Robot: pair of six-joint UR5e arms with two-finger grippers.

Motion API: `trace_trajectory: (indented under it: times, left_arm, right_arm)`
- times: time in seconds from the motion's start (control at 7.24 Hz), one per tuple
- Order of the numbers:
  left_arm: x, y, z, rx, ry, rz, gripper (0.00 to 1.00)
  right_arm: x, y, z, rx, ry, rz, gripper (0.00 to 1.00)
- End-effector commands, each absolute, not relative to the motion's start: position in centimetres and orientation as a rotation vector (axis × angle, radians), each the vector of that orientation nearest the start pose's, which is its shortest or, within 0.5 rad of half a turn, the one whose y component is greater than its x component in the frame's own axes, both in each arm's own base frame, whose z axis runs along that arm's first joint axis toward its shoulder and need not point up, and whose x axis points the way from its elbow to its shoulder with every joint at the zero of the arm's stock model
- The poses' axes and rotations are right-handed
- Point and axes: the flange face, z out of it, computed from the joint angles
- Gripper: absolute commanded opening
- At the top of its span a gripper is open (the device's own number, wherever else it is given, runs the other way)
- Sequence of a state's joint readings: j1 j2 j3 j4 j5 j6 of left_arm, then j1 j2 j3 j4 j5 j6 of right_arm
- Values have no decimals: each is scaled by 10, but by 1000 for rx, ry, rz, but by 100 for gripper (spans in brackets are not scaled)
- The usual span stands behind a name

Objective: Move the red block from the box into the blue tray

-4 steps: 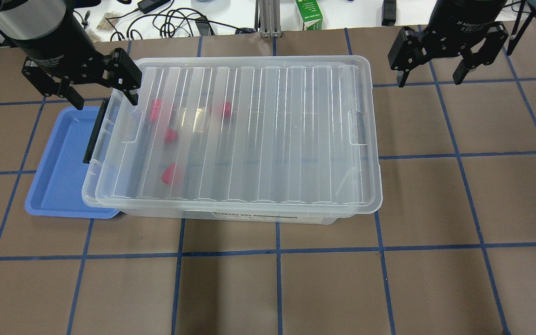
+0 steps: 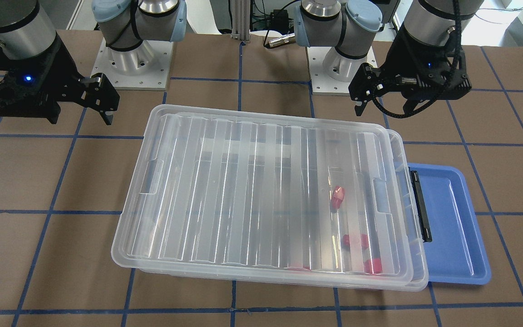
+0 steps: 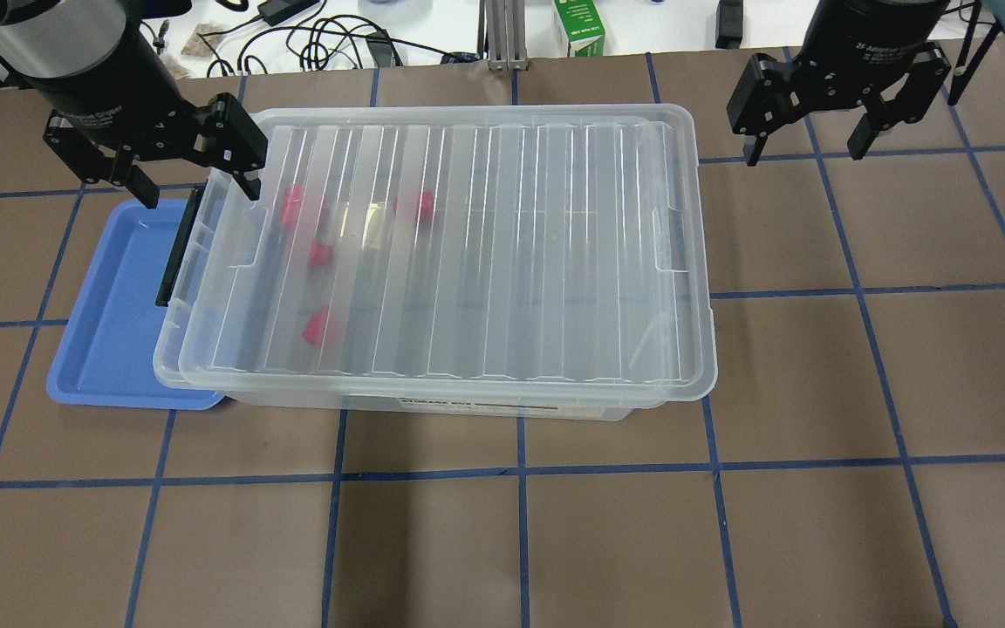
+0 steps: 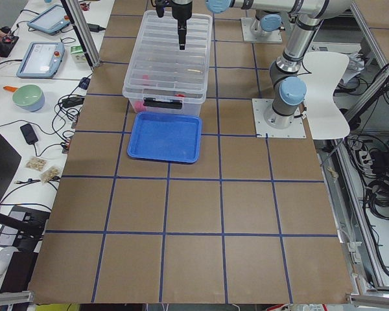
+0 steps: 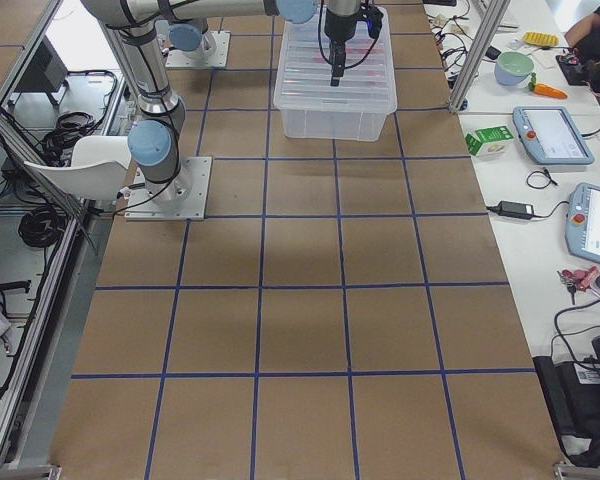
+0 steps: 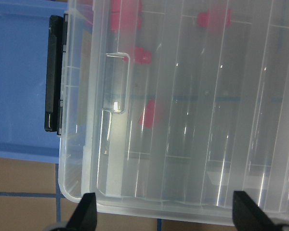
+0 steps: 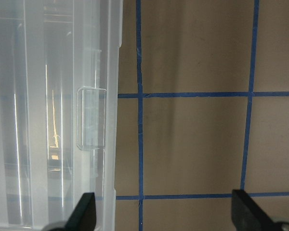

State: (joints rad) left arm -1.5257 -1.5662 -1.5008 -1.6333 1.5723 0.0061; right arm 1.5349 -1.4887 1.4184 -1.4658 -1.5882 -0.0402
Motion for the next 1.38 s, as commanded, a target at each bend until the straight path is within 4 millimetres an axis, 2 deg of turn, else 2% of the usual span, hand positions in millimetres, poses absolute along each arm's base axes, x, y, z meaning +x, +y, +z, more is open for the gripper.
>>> trace_trajectory:
  times: [0.0,0.28,0.41,0.55,0.83,1.24]
  left_arm:
    - [-111,-496,518,-63,3141,-19,100]
    - [-111,-495,519,-63,3141,-22,100]
    - [-111,-495,519,-63,3139,-22,100]
    - [-111,-495,519,-63,3139,-22,100]
    - [-111,-495,518,-63,3139,-19,100]
    - [-111,-495,519,-63,3141,-22,100]
  right_arm:
    - [112,-530,500,-11,3156,102,100]
    - [116,-531,495,11,3149,104,100]
    - [116,-538,484,12,3143,121,100]
    - [116,-556,458,9,3136,185,100]
    - [119,-591,415,-2,3133,171,100]
    - [124,-603,384,-2,3089,245,100]
